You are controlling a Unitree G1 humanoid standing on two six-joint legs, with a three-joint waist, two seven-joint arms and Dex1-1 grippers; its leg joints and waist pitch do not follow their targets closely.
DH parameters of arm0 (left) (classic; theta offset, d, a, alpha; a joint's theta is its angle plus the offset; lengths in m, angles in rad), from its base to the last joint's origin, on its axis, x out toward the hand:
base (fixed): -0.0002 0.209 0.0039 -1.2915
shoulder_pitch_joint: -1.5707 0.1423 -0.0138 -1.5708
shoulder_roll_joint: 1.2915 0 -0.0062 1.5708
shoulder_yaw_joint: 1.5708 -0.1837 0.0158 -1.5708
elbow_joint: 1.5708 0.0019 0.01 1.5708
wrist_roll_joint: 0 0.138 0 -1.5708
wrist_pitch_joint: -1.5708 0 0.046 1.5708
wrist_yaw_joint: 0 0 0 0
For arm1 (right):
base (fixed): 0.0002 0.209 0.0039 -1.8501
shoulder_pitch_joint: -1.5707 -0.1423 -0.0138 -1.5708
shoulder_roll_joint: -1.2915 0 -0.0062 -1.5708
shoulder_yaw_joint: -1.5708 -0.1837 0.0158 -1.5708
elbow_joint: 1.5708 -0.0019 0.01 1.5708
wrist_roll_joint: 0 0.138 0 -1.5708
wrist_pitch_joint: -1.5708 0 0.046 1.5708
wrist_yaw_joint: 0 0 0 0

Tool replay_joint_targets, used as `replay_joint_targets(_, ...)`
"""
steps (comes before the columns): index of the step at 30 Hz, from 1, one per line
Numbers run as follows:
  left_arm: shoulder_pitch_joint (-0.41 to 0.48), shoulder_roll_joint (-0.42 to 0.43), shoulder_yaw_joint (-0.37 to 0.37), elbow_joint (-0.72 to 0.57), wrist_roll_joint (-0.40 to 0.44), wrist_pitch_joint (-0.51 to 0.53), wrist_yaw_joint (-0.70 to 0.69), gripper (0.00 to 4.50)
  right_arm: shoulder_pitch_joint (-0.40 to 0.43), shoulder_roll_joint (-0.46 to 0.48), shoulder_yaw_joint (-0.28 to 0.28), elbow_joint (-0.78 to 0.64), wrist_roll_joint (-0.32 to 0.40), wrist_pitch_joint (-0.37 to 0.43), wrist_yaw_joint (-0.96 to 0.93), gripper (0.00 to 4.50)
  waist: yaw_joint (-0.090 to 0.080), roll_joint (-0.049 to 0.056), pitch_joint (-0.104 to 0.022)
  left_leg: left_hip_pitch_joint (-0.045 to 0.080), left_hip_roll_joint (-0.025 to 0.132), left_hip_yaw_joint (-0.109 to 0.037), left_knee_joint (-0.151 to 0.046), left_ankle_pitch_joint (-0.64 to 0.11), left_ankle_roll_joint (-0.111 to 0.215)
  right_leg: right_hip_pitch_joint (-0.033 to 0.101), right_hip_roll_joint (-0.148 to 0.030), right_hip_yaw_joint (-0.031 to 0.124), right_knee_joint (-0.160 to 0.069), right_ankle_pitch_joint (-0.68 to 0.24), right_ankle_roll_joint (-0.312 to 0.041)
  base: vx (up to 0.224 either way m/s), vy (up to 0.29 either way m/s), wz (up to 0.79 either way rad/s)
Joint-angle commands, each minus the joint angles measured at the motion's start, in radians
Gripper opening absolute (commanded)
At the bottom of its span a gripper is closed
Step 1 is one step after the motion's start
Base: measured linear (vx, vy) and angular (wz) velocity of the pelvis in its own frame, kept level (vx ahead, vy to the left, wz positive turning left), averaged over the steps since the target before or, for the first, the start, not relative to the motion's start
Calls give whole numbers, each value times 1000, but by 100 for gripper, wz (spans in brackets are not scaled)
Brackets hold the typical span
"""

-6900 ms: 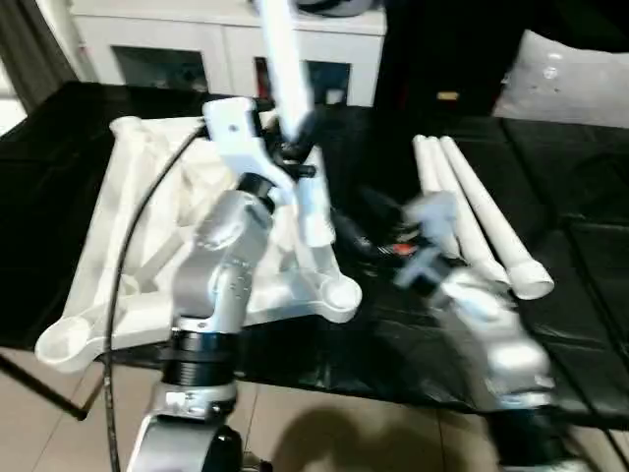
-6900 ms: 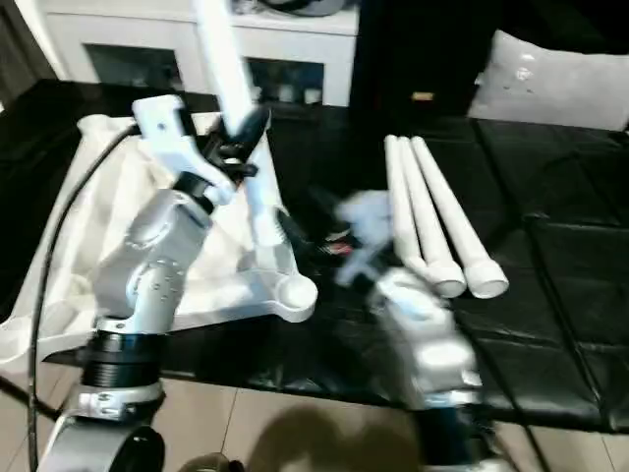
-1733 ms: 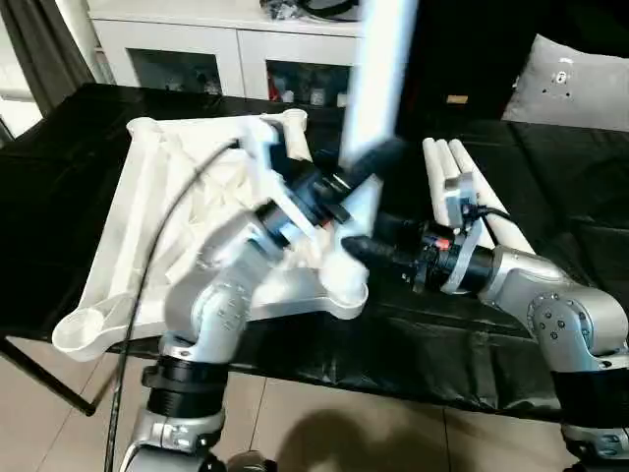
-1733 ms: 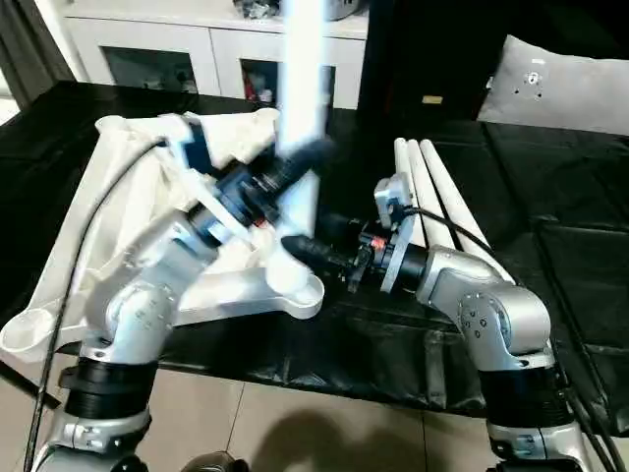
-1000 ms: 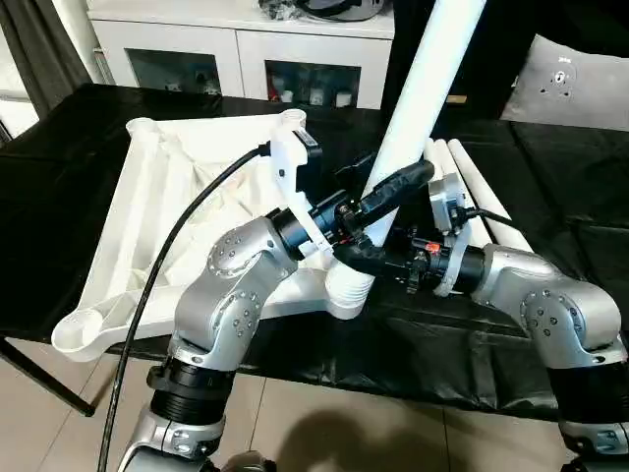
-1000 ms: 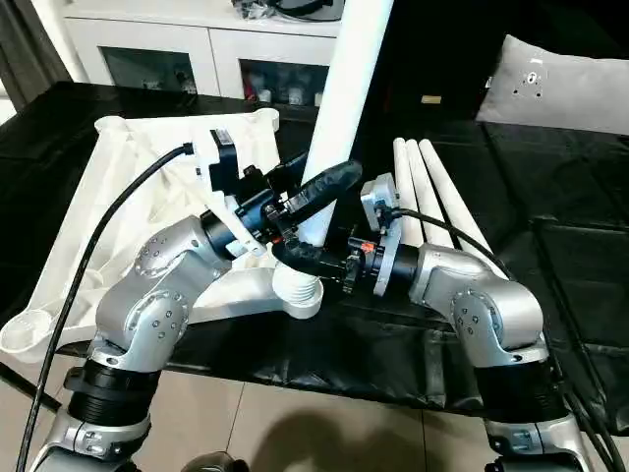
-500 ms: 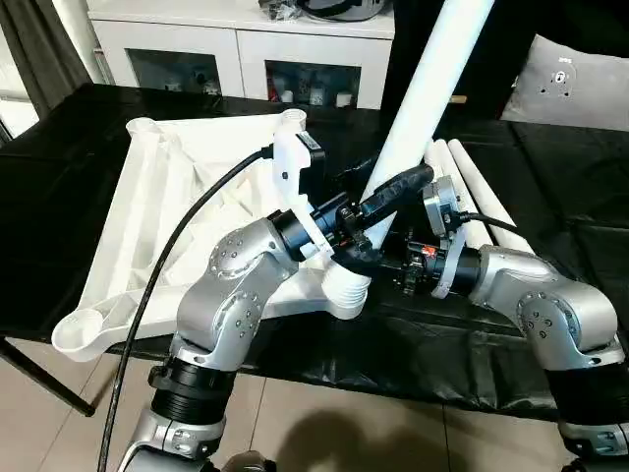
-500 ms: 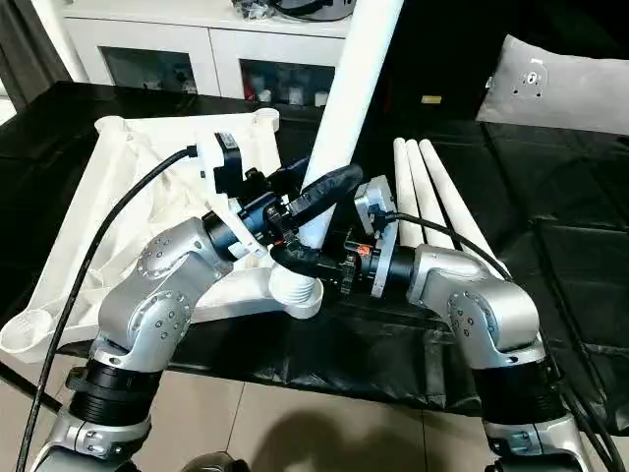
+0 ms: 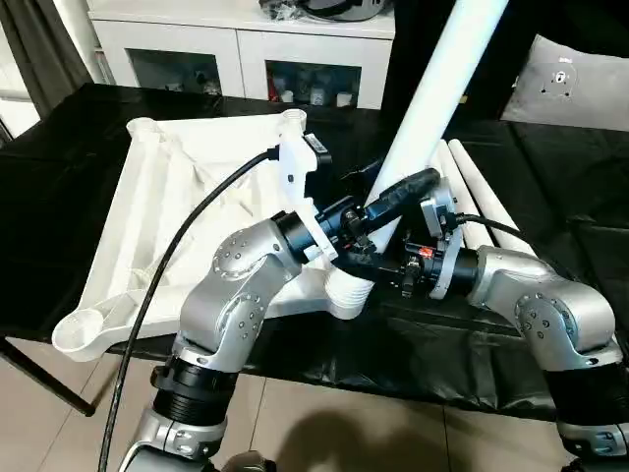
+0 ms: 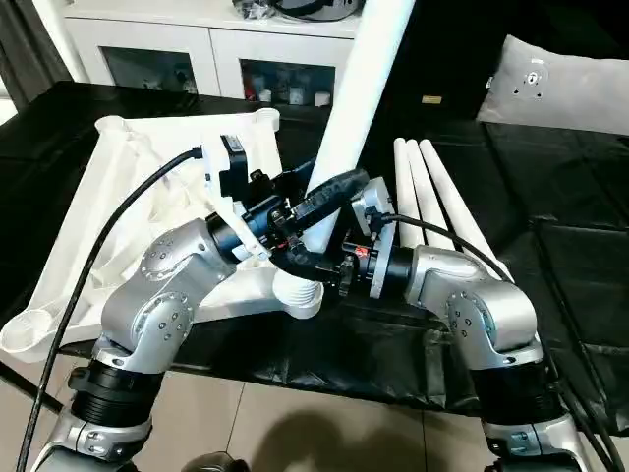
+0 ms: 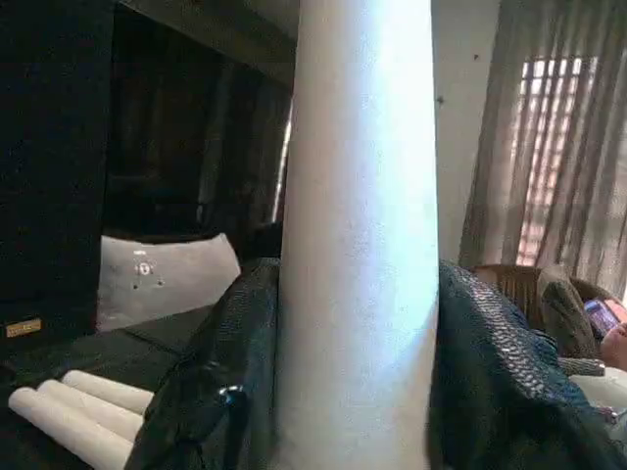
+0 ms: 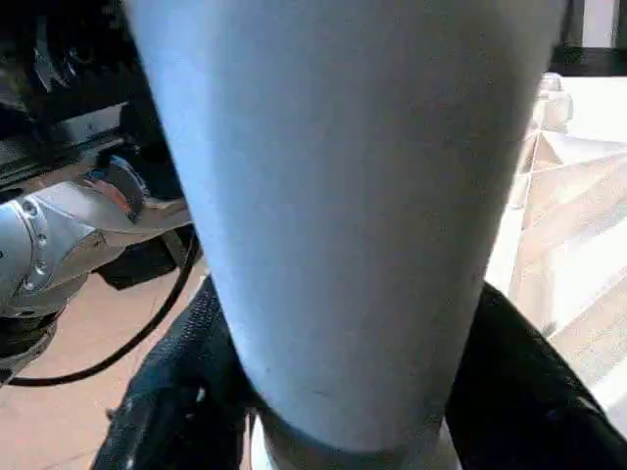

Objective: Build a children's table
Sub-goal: Pick table leg

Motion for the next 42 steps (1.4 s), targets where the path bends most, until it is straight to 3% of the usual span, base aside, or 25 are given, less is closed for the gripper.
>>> replay_joint_targets(1,-5,-1,-13,-4,4,-13,-18,185,0,-6,-6,13,-10,2,-9,210,-1,-5,-61,20,63,-23,-66,-159,7,43,-84,45,-79,-75,-200,0,0,0)
replay_joint_targets(9,-7,-4,-10,-7,-1,10,1,185,-5,11,-20,36,-18,17,-59,197,-2,-4,-62,20,63,-23,-66,-158,5,43,-83,45,-78,-65,-203,0,0,0)
replay_joint_targets(10,-2,-6,-10,-27,-40,46,-13,220,-4,14,-19,37,-20,20,-66,196,-3,-3,-62,20,62,-23,-67,-160,3,43,-83,44,-77,-64,-205,0,0,0)
replay_joint_targets(14,11,-12,-22,-73,-119,123,-41,258,6,19,-8,38,-35,18,-82,196,-2,-2,-62,21,62,-23,-66,-161,-1,43,-81,44,-77,-59,-213,0,0,0)
replay_joint_targets(17,20,-7,-47,-88,-118,141,-50,283,15,25,-2,43,-47,11,-93,196,-2,5,-62,20,62,-24,-67,-166,0,43,-82,44,-77,-55,-214,0,0,0)
replay_joint_targets(23,25,-27,-56,-99,-139,148,-59,328,27,58,2,51,-76,-26,-133,195,-5,4,-60,20,63,-24,-70,-188,-14,41,-82,45,-82,-96,-197,0,0,0)
replay_joint_targets(26,15,-43,-16,-106,-184,165,-45,335,32,103,-24,65,-88,-76,-179,195,-6,0,-60,19,61,-23,-70,-183,-14,41,-83,45,-80,-92,-201,0,0,0)
replay_joint_targets(27,13,-51,4,-110,-209,174,-38,335,32,115,-36,71,-84,-69,-201,195,-8,2,-60,19,61,-22,-70,-183,-13,40,-83,46,-81,-94,-203,0,0,0)
replay_joint_targets(28,12,-61,34,-114,-243,190,-22,335,34,124,-47,66,-75,-58,-220,195,-8,10,-60,20,60,-23,-69,-181,-17,39,-81,45,-78,-86,-207,0,0,0)
replay_joint_targets(29,12,-61,34,-114,-243,190,-22,335,34,124,-47,66,-75,-58,-220,195,-10,7,-59,20,60,-23,-71,-184,-16,39,-80,45,-81,-88,-208,0,0,0)
replay_joint_targets(30,11,-64,63,-115,-269,205,-2,335,43,132,-51,53,-68,-62,-226,195,-9,22,-60,22,61,-26,-72,-197,-26,39,-81,45,-79,-92,-210,0,0,0)
replay_joint_targets(31,11,-65,72,-114,-276,212,6,335,48,135,-53,48,-67,-67,-229,195,-10,18,-58,24,63,-25,-73,-208,-29,37,-80,44,-82,-101,-209,0,0,0)
replay_joint_targets(32,11,-64,80,-112,-280,216,12,335,51,138,-54,47,-68,-72,-231,195,-11,14,-59,24,61,-23,-73,-212,-30,38,-78,44,-82,-99,-211,0,0,0)
replay_joint_targets(34,9,-60,109,-102,-289,229,35,335,73,150,-65,41,-69,-94,-243,192,-9,17,-59,18,56,-23,-70,-197,-18,44,-77,45,-81,-80,-205,0,0,0)
replay_joint_targets(35,9,-60,109,-102,-289,229,35,335,73,150,-65,41,-69,-94,-243,191,-7,31,-59,17,55,-24,-69,-195,-17,43,-79,45,-80,-81,-202,0,0,0)
replay_joint_targets(38,2,-38,161,-88,-287,223,61,335,116,167,-82,11,-76,-114,-282,191,-11,27,-60,13,51,-23,-66,-175,-2,47,-79,44,-87,-99,-185,0,0,0)
replay_joint_targets(39,1,-27,175,-83,-276,215,69,335,126,166,-81,0,-84,-117,-290,191,-11,37,-60,12,50,-26,-66,-167,0,47,-77,42,-85,-107,-178,0,0,0)
replay_joint_targets(42,6,8,215,-70,-267,205,98,352,152,161,-82,-24,-107,-129,-324,191,-19,41,-60,12,50,-26,-67,-170,2,44,-74,41,-88,-139,-162,0,0,0)
